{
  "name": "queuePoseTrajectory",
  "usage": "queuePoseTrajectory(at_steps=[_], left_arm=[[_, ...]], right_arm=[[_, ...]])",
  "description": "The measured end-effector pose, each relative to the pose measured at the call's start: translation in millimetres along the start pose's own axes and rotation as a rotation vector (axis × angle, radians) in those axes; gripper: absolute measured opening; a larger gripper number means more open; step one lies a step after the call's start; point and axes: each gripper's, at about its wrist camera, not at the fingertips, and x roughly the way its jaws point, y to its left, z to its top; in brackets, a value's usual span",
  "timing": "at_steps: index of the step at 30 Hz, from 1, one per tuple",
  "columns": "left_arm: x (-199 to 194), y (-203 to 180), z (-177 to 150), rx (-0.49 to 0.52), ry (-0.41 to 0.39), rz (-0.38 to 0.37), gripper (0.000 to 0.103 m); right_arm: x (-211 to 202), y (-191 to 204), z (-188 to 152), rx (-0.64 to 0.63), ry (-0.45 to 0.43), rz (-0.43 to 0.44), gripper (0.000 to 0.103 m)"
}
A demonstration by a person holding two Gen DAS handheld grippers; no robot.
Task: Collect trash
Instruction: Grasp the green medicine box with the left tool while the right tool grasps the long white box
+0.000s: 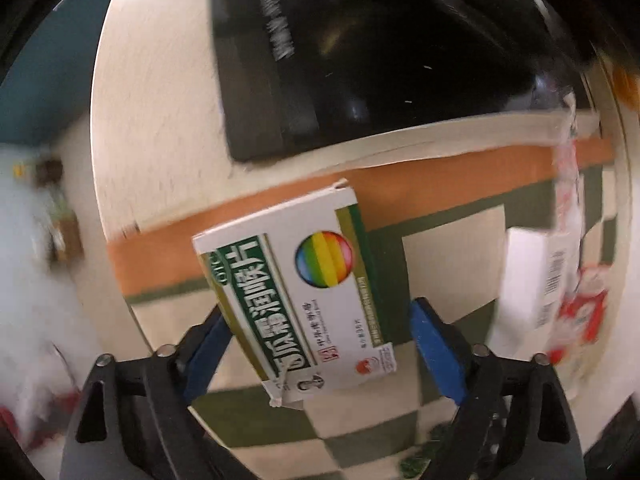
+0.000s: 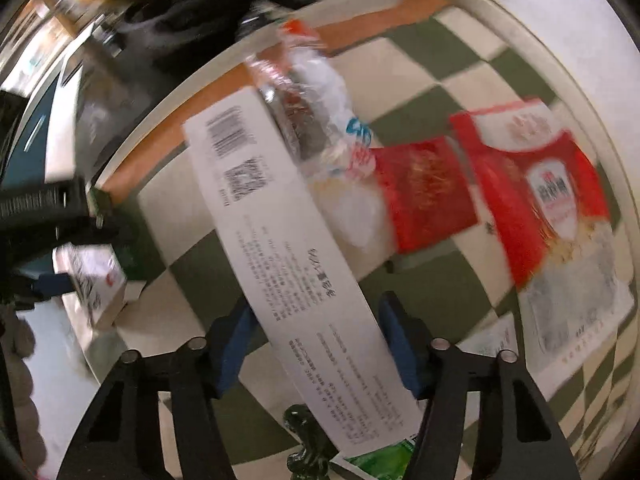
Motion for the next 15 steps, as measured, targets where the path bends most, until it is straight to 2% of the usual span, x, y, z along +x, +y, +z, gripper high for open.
queuePoseTrajectory(at_steps=[3, 6, 10, 13, 15], left_arm=[[-4, -15, -8, 0.205, -0.064, 0.1, 0.07], [-5, -22, -18, 0.343, -0.11, 0.164, 0.069], [-7, -21, -25, 0.398, -0.147, 0.175, 0.068], [-11, -29, -23, 0.434, -0.168, 0.191, 0.067], [-18, -27, -23, 0.468, -0.194, 0.208, 0.066]], right_arm=[[1, -15, -3, 0.05, 0.037, 0.046, 0.062], [2, -21, -1, 0.031, 0.042, 0.046, 0.062], [7, -22, 2, -0.015, 0.026, 0.013, 0.06], [-5, -6, -14, -0.024, -0.01, -0.001, 0.057], [-14, -11, -19, -0.013, -0.039, 0.012, 0.056]])
